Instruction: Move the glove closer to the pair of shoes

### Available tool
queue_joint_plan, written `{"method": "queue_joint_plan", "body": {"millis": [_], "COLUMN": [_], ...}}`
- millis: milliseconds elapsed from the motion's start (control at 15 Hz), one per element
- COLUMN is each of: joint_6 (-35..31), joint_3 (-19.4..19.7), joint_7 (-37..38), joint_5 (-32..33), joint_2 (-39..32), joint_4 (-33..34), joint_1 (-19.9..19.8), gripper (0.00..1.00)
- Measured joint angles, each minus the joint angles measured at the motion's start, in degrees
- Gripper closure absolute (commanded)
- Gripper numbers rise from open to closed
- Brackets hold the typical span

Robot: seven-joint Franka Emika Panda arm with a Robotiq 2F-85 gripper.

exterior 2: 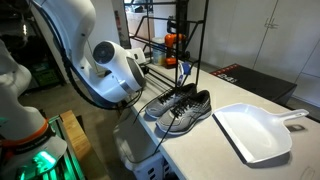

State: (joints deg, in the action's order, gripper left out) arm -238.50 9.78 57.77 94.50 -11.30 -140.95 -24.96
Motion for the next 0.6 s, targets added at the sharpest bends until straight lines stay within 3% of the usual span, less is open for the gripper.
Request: {"method": "queue_joint_plan", "body": {"millis": [267,467,600], "joint_6": [0.62,5.36,8.9], "joint_3": [1.93,2.93,3.4], "joint_7": [6.31,11.03,14.4], "joint_5": [4.35,6.72,8.81], "joint_2": [-0.55,-1.14,-1.68], "joint_4": [3.21,5.31,6.65], "joint_1": [2.56,4.46,5.61], "gripper": [0.99,0.99,0.7]}}
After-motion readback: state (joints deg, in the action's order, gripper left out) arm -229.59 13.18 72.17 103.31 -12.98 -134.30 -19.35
